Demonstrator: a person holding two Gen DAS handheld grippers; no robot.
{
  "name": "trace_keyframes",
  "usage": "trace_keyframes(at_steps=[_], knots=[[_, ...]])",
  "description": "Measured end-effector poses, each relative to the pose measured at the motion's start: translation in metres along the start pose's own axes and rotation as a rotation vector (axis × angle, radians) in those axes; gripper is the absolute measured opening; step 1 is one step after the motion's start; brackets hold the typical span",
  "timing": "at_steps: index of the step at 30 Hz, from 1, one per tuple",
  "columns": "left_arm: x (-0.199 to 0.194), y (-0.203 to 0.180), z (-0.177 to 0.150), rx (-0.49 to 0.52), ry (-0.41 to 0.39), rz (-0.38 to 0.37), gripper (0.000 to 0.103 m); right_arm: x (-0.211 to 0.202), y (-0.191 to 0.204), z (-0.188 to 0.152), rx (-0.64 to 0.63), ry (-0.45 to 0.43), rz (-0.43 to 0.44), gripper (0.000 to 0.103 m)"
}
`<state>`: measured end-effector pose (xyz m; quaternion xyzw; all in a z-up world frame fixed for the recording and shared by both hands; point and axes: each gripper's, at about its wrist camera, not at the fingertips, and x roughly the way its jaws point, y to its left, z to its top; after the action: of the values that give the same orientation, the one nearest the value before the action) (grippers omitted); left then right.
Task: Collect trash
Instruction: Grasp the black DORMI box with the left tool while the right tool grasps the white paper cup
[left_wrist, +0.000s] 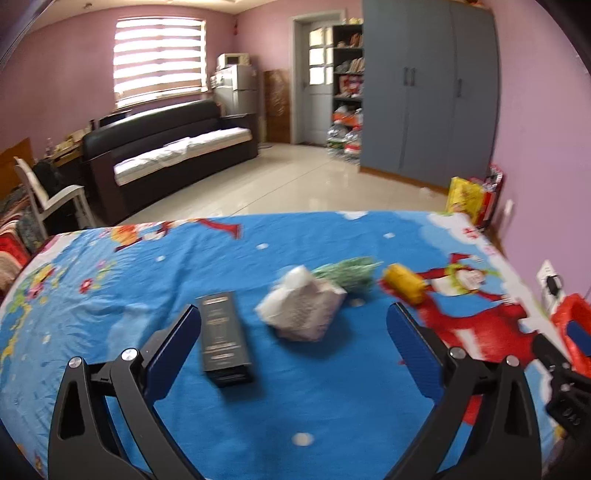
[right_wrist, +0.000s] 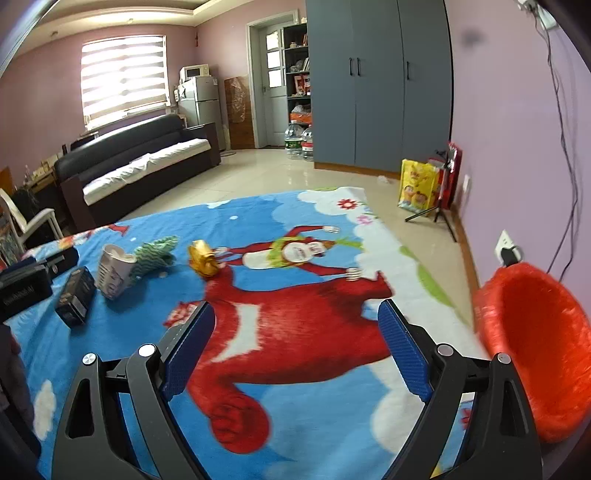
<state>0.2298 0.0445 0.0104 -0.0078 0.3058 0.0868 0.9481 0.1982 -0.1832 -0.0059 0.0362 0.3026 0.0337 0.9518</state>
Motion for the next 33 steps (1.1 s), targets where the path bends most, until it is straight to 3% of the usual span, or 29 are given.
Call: trace_keyframes(at_steps=[5, 14, 21, 27, 33], knots=[[0.022, 0.021, -0.009, -0.021, 0.064, 0.030, 0.097, 0.006, 0.022, 0.001, -0.011, 0.002, 0.041, 0.084], [0.058, 0.052, -0.027, -0.064, 0.136, 0.039, 0.080, 0.013, 0.053, -0.004, -0.070, 0.011, 0.072, 0.084], [0.059, 0.055, -0.029, -0.051, 0.137, 0.021, 0.070, 0.021, 0.068, -0.007, -0.087, 0.026, 0.090, 0.084], [0.063, 0.062, -0.029, -0.059, 0.163, 0.001, 0.041, 0.025, 0.096, -0.010, -0.150, 0.037, 0.130, 0.084], [0.052, 0.077, -0.020, -0.102, 0.117, 0.019, 0.038, 0.025, 0.120, -0.013, -0.201, 0.048, 0.141, 0.084]])
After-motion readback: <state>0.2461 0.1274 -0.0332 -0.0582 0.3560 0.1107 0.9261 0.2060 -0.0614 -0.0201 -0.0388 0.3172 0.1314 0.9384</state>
